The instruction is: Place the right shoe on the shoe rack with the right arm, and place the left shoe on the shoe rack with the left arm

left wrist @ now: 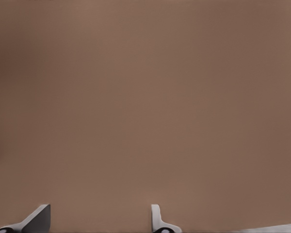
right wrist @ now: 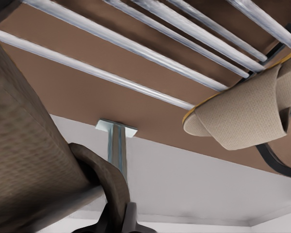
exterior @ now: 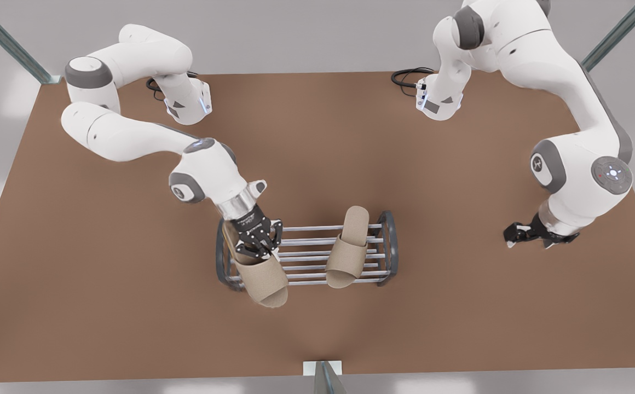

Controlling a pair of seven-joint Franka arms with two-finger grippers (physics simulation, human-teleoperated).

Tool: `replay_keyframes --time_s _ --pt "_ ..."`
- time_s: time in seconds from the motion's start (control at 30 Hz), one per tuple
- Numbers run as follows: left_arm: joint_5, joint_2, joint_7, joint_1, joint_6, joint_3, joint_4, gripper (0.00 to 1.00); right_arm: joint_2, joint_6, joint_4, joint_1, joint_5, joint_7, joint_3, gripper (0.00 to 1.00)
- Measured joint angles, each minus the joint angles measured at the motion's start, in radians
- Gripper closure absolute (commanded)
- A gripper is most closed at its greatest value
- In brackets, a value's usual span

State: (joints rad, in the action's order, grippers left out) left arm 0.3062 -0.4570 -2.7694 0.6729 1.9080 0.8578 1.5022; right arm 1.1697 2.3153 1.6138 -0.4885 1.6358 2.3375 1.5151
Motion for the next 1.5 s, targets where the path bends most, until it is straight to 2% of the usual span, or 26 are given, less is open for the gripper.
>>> replay_keyframes --time_s 0.13,0.33,0.47,0.57,0.63,0.67,0.7,0.77,0.8,1.3,1.4,1.5 --pt "0.072 -0.003 0.539 -0.023 -0.117 -0.022 0.003 0.00 -0.002 -0.074 0.110 -0.004 0.077 -0.165 0.005 0.79" --pt "0.145 -0.001 1.166 -0.025 -0.215 -0.051 -0.081 0.00 0.000 -0.144 0.118 0.029 0.108 -0.393 0.003 0.79" --pt "0.149 0.000 1.498 -0.044 -0.262 -0.074 -0.121 0.00 0.002 -0.165 0.105 0.079 0.143 -0.540 -0.039 0.79" --pt "0.008 0.056 1.702 -0.238 -0.305 -0.391 -0.178 0.00 0.002 -0.173 0.081 0.109 0.171 -0.638 -0.075 0.79" --pt "-0.065 0.072 1.820 -0.291 -0.325 -0.478 -0.185 0.00 0.002 -0.177 0.075 0.116 0.183 -0.695 -0.087 0.79" --pt "-0.090 0.076 1.874 -0.304 -0.332 -0.497 -0.186 0.00 0.002 -0.178 0.074 0.117 0.191 -0.721 -0.092 0.72" --pt "-0.109 0.078 1.925 -0.311 -0.339 -0.506 -0.186 0.00 0.002 -0.179 0.075 0.116 0.199 -0.745 -0.095 0.47" --pt "-0.135 0.079 2.017 -0.314 -0.349 -0.514 -0.187 0.00 -0.001 -0.177 0.079 0.118 0.207 -0.790 -0.105 0.19" --pt "-0.143 0.080 2.059 -0.313 -0.353 -0.516 -0.187 0.00 -0.001 -0.176 0.081 0.118 0.208 -0.810 -0.107 0.00" --pt "-0.169 0.079 2.468 -0.312 -0.375 -0.518 -0.187 0.00 -0.035 -0.207 0.089 0.112 0.131 -1.011 -0.102 0.00" --pt "-0.169 0.078 2.516 -0.312 -0.375 -0.518 -0.187 0.00 -0.063 -0.219 0.090 0.076 0.089 -1.025 -0.030 0.00" --pt "-0.169 0.079 2.557 -0.315 -0.376 -0.526 -0.187 0.00 -0.089 -0.266 -0.074 0.101 -0.044 -1.042 0.118 0.00"
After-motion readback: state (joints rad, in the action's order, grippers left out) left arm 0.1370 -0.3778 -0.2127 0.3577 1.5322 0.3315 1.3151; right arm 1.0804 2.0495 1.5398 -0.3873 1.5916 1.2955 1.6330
